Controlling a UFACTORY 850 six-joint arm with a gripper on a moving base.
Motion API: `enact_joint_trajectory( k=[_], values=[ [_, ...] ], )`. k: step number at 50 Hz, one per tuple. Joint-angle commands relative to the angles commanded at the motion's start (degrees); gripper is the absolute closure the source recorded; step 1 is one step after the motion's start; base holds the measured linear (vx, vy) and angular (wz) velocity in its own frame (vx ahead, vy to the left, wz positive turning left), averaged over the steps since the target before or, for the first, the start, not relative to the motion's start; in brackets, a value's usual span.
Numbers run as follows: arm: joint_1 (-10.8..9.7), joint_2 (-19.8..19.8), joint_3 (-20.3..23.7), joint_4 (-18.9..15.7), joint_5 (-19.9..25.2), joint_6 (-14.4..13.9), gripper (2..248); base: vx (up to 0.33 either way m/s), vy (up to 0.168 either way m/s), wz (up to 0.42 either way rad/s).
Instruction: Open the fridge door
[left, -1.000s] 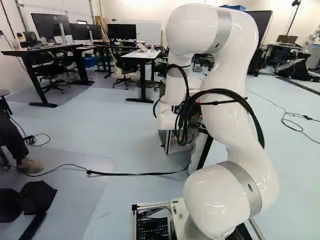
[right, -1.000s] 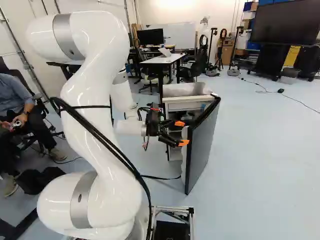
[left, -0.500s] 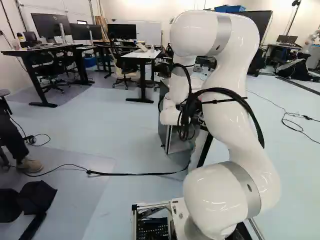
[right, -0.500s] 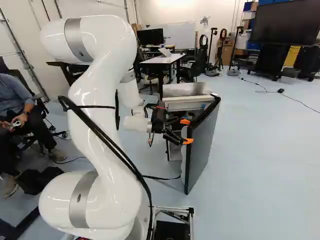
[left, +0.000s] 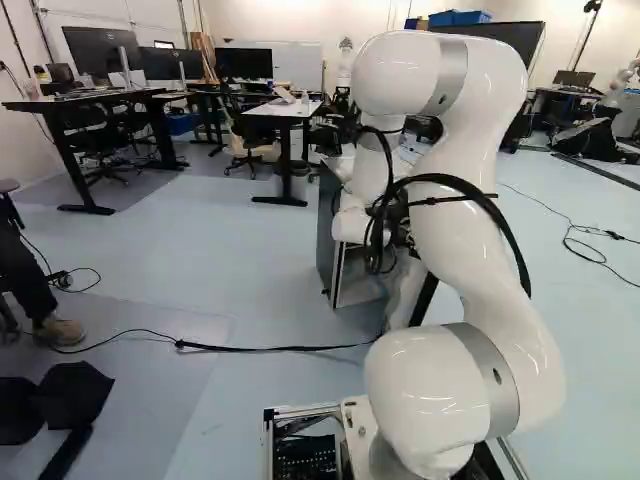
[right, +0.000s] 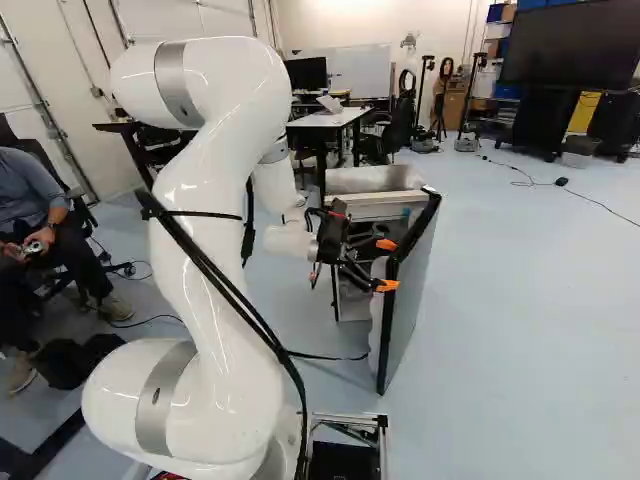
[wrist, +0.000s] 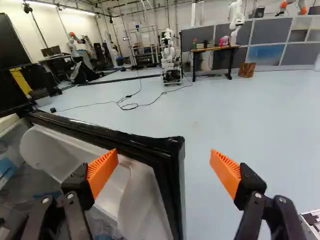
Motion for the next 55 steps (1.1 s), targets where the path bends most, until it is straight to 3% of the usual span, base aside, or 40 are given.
enact_joint_trajectory(
  k=[22, 42, 55],
  values=[
    [-3.9, -2.7, -6.0, 1.6, 0.0, 0.0, 3, 0.0, 0.0, 0.0],
    [-5.5, -6.0, -13.1, 1.6, 0.0, 0.0, 3, 0.0, 0.0, 0.0],
    [-6.6, -7.0, -15.3, 1.6, 0.0, 0.0, 3, 0.0, 0.0, 0.0]
  ],
)
